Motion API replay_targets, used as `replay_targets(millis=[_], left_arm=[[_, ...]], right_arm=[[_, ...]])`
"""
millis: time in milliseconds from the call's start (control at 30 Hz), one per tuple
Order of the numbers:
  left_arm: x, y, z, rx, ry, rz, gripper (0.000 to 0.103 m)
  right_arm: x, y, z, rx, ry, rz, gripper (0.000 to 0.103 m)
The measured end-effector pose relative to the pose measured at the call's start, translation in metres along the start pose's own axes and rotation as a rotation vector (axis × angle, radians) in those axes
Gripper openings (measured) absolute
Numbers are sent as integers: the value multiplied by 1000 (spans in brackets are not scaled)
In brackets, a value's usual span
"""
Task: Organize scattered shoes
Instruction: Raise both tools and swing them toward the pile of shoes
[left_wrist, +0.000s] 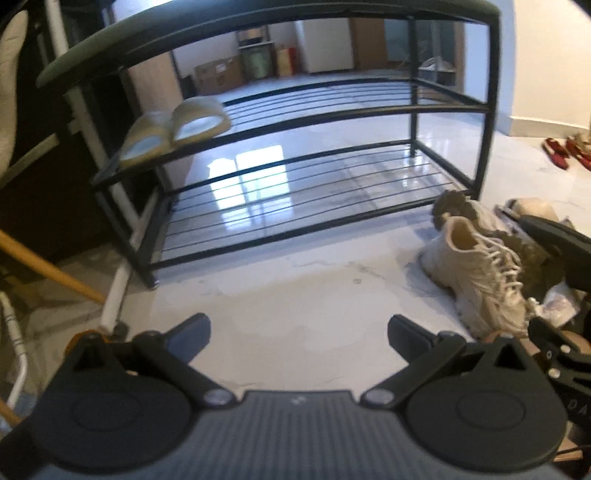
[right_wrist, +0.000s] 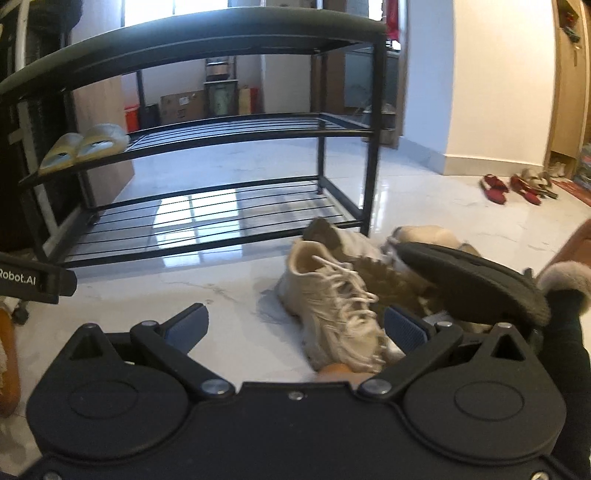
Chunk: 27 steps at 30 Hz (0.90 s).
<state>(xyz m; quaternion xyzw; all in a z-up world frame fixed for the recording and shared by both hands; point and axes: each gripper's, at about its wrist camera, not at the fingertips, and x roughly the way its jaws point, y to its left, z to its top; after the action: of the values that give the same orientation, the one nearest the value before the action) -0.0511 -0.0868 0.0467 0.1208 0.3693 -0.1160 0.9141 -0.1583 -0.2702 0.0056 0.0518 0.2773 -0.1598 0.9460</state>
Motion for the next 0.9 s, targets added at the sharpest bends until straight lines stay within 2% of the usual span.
replay_targets(millis=[200,300,400,633,767,833,900], left_arm=[[-5,-42,-11,93,-11,-87,102],[-6,-65,-18,154,-21,-116,102],[-5,-81,-21,187,-16,-196,102],[8,-98,-28,175,25,-290,102],[17,-96,-34,127,97,-383,102],[22,-99,-39,115,130,-401,102],[27,-102,-42,102,144,-405,102]], right_arm=[[-21,-47,-7,99,-78,-38,103],[-30,-66,-7,118,-83,-64,103],[-38,-85,-8,132,-83,-90,103],[-59,-129,-9,165,-82,-152,103],[-71,-153,-10,185,-82,-186,103],[-80,-162,-14,198,-83,-198,103],[-96,-166,-36,241,-109,-248,103]])
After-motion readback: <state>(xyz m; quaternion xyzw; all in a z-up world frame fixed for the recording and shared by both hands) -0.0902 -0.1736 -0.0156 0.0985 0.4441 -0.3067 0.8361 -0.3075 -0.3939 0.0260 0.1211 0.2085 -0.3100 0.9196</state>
